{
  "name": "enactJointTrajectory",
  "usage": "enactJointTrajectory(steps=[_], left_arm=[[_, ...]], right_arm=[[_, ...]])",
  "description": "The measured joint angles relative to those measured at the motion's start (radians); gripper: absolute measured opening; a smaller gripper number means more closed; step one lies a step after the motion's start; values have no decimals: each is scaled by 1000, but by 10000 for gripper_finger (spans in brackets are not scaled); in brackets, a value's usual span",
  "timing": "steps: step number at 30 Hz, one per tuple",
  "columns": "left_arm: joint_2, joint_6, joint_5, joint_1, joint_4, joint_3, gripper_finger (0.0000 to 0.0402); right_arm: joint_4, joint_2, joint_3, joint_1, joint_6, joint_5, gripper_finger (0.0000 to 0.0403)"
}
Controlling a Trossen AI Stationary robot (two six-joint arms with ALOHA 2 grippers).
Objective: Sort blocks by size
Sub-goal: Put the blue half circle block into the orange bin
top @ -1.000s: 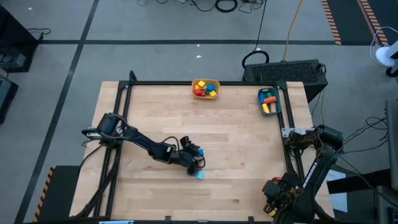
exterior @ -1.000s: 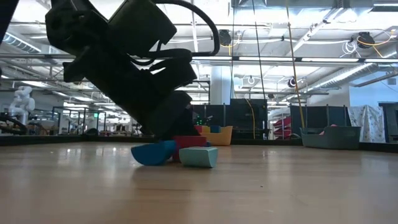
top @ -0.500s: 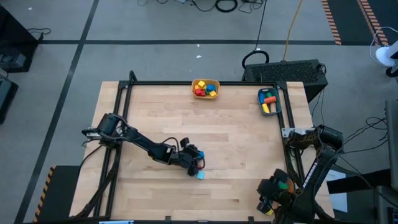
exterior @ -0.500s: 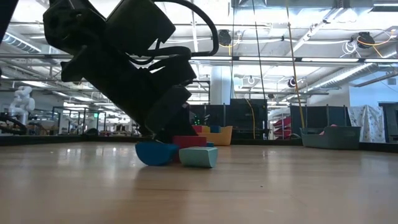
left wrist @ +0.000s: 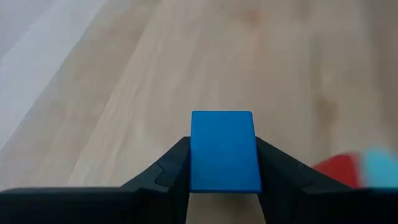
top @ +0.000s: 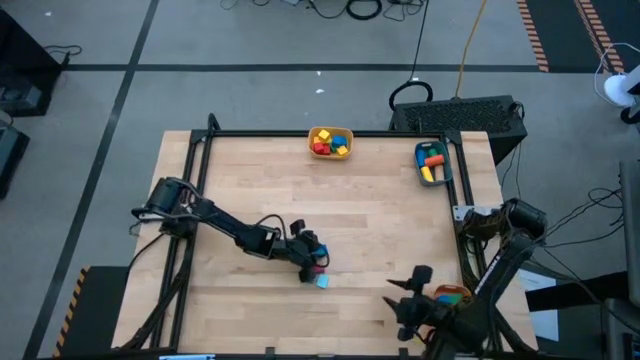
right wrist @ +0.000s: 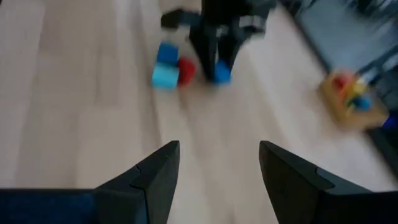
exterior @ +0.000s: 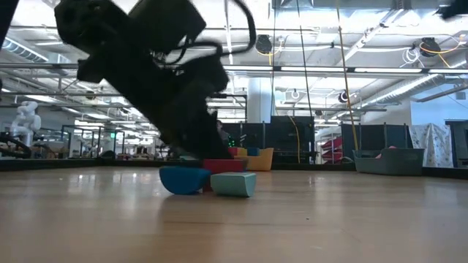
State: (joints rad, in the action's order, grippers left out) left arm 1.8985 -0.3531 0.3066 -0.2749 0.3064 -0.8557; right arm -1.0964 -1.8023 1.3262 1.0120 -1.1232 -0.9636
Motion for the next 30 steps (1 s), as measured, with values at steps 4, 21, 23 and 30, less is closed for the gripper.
enactJointTrajectory(steps=[4,21,23,30], left_arm=[[-34,4,-79,15,21,-1,140],[-48,81,-452,34,344,-4,140],[-48,80,-465,33,370,-5,140],[-48,80,-479,33,453,-5,144]], right_arm=[[90,0,0,-52,183,-114,205],[540,0,0,-262,909,124,205],[571,0,0,-274,963,131,205],[585,0,0,-313,1057,133,205]])
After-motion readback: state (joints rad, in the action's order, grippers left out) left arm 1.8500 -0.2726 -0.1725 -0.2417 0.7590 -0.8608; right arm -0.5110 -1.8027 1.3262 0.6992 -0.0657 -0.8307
